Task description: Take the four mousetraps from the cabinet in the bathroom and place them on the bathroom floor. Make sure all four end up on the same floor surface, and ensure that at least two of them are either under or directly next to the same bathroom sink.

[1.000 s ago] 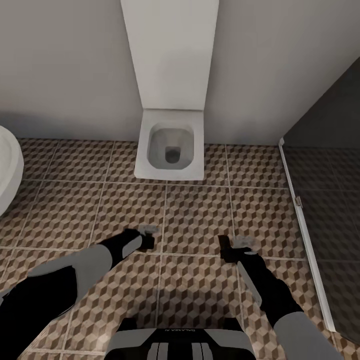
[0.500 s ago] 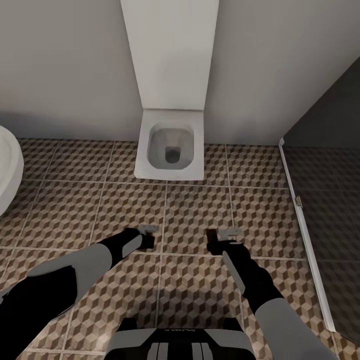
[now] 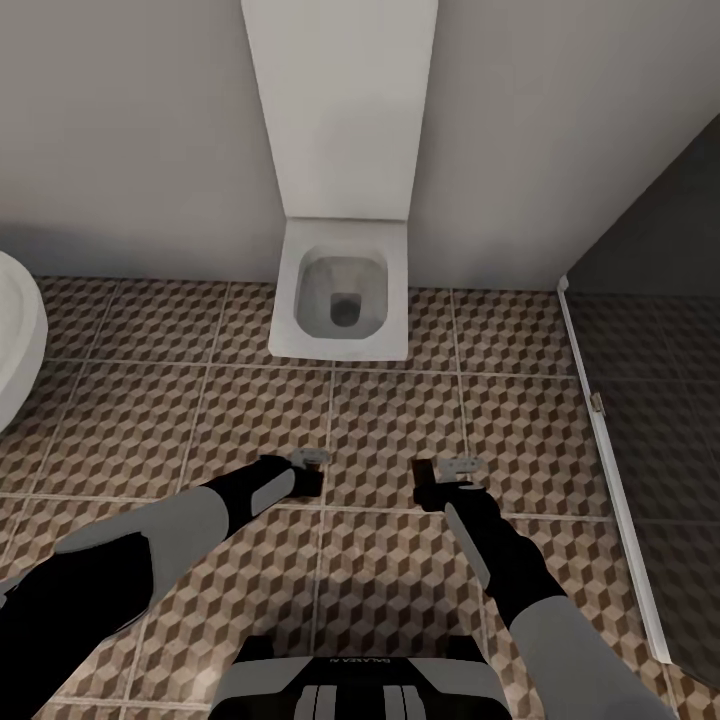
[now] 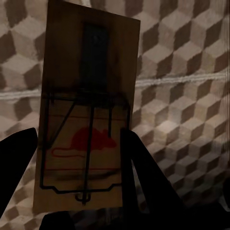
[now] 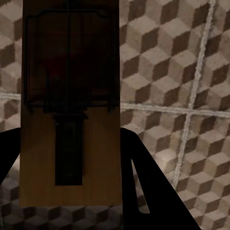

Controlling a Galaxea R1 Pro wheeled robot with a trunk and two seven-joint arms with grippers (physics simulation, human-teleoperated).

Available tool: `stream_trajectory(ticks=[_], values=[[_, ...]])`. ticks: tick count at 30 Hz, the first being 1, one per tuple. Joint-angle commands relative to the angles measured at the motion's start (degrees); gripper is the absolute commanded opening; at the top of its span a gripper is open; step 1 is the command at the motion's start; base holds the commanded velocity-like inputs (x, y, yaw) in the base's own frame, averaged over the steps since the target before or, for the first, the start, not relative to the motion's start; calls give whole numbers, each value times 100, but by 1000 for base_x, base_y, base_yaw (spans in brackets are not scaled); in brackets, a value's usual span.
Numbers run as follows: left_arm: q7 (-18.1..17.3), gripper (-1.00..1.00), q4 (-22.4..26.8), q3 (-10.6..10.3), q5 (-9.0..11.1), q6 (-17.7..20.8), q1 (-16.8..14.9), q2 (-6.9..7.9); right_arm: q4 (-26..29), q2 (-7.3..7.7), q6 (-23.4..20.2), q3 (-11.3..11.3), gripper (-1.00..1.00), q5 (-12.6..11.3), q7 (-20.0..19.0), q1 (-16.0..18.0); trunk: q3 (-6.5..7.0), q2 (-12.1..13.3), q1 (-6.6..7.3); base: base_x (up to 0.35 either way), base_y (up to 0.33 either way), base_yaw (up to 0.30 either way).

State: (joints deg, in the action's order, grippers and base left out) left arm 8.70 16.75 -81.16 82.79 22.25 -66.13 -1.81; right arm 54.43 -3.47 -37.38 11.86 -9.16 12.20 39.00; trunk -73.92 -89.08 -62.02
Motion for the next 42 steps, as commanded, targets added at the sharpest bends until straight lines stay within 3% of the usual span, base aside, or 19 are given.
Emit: stream_trajectory(ticks=[1,14,35,42], values=[[50,-100,29,-32,53,8,-5,3,6,-1,-15,12,-100,-78,54,2,-3,-2,0,0,0,0],[61,-100,369,-32,53,8,-5,5,6,-19,-14,27,-100,-82,54,2,-3,-2,0,0,0,0],[62,-100,395,-32,53,8,-5,15,6,-16,-15,27,-100,-79,54,2,-3,-2,0,0,0,0],[62,-100,399,-30,53,8,-5,14,6,-14,-15,27,-100,-77,54,2,-128,-283,-154,0,0,0]])
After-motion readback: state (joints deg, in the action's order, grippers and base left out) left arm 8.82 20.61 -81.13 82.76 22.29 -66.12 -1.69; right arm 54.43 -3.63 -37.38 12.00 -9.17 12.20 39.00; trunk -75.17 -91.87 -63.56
